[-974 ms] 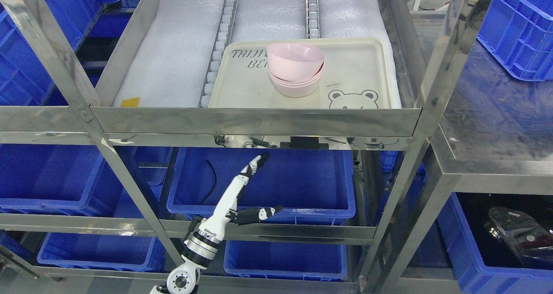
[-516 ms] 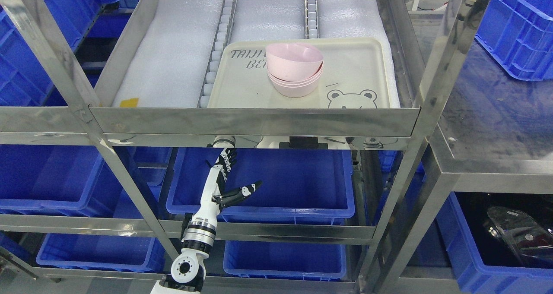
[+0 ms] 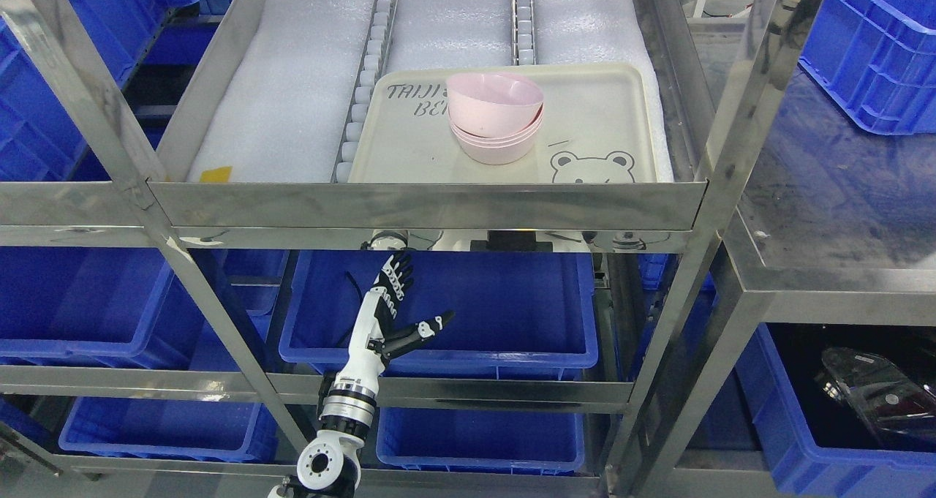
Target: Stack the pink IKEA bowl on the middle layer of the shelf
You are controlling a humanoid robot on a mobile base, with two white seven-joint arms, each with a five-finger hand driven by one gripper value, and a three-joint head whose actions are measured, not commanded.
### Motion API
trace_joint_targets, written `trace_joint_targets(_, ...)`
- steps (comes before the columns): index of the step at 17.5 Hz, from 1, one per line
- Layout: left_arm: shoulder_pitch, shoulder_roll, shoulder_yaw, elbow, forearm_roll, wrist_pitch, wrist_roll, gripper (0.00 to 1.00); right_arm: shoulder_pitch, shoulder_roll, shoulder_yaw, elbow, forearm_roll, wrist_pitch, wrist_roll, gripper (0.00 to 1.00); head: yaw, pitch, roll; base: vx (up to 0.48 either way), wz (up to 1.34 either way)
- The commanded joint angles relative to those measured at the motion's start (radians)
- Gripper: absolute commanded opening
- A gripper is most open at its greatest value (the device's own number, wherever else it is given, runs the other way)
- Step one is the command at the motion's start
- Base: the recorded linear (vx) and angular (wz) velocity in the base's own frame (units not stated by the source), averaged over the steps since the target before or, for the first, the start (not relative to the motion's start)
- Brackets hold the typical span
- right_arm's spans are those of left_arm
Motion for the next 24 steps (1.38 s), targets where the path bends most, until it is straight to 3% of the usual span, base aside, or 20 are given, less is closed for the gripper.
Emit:
trace_joint_targets(1, 0.046, 0.018, -0.063, -0.042, 0.024, -0.026, -0.004, 1.00, 0.005, -0.017, 0.000, -0.017, 0.000, -0.001, -0.001, 1.00, 0.0000, 0.000, 0.000, 0.000, 0.00)
trace_joint_targets(24, -0.005, 0.018, -0.021, -0.069, 0.022, 0.037, 0.008, 1.00, 0.003, -0.017, 0.000, -0.017, 0.000, -0.001, -0.001, 1.00, 0.0000, 0.000, 0.000, 0.002, 0.01)
